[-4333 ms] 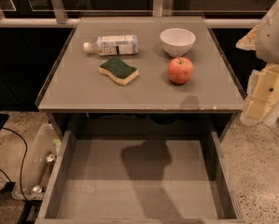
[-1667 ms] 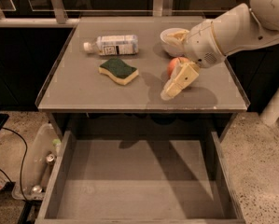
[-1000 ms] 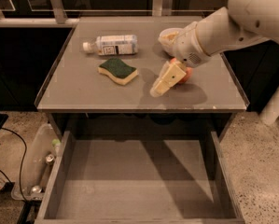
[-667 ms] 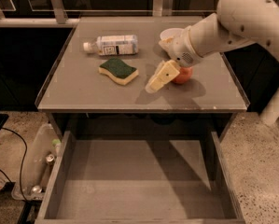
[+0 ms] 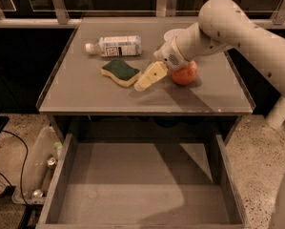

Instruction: Place sponge into top drawer

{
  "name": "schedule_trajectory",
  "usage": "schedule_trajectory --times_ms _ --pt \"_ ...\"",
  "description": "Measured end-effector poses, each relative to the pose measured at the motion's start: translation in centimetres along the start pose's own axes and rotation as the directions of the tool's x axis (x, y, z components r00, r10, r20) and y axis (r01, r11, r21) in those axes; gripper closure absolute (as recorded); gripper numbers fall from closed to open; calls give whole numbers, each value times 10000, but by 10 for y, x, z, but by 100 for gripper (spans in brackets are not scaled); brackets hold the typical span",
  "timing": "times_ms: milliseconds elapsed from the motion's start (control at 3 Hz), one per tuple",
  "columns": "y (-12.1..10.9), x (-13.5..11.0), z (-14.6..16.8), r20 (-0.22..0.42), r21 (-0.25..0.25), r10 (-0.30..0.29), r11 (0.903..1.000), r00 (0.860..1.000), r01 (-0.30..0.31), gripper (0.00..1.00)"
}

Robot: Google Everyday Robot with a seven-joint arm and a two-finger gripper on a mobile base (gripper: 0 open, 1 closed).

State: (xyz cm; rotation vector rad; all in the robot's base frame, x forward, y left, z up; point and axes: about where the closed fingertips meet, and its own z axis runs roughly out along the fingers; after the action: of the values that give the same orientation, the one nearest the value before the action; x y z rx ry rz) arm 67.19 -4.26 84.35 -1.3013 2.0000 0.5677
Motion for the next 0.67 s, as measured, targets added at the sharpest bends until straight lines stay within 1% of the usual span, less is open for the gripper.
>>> schedule_trajectory --times_ms 333,667 --pt "0 -22 20 -194 -62 255 9997 9995 -257 0" --pt "12 -53 37 -384 105 50 9999 9993 -46 0"
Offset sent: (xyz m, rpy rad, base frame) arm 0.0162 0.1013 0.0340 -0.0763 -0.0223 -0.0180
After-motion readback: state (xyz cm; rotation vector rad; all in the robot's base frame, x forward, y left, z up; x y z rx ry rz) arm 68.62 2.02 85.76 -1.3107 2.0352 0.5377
